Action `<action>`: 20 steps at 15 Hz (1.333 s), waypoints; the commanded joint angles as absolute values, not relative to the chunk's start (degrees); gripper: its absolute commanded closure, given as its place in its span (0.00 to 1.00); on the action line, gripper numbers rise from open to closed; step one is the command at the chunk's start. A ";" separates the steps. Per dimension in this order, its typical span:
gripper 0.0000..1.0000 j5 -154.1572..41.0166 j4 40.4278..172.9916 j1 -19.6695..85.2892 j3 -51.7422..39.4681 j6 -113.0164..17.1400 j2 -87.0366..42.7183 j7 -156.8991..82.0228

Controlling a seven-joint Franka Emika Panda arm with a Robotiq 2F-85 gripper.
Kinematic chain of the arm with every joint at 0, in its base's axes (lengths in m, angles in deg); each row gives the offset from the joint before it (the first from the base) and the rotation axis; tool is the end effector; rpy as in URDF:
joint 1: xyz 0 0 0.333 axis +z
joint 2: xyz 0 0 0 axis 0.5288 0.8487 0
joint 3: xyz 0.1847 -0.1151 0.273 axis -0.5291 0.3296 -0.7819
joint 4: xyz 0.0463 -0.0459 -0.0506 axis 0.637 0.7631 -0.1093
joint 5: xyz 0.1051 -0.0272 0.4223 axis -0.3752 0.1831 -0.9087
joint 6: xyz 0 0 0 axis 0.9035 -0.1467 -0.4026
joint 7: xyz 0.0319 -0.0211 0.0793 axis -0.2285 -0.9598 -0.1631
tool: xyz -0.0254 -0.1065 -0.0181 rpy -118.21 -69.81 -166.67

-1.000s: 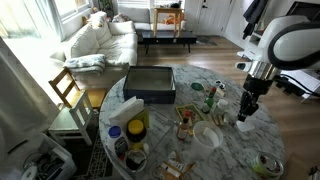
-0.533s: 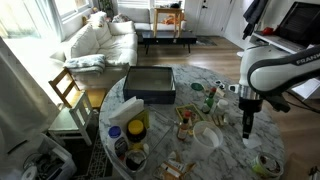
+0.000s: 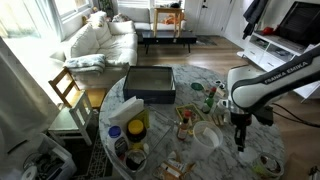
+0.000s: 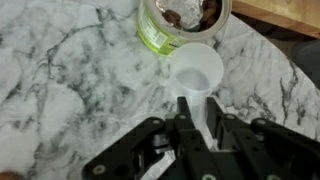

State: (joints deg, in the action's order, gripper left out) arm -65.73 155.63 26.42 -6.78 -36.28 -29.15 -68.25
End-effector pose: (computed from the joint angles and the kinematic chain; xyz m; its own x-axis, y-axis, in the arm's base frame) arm 0.4408 -0.0645 0.1913 0.8810 0.2507 -0.4011 0.1601 -0.9560 -0.2459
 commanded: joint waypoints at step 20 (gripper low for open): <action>0.00 -70.77 151.86 25.54 -5.31 -26.59 -45.68 -65.05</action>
State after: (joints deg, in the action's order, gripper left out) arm -67.31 150.77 25.78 -6.59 -29.49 -39.00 -63.25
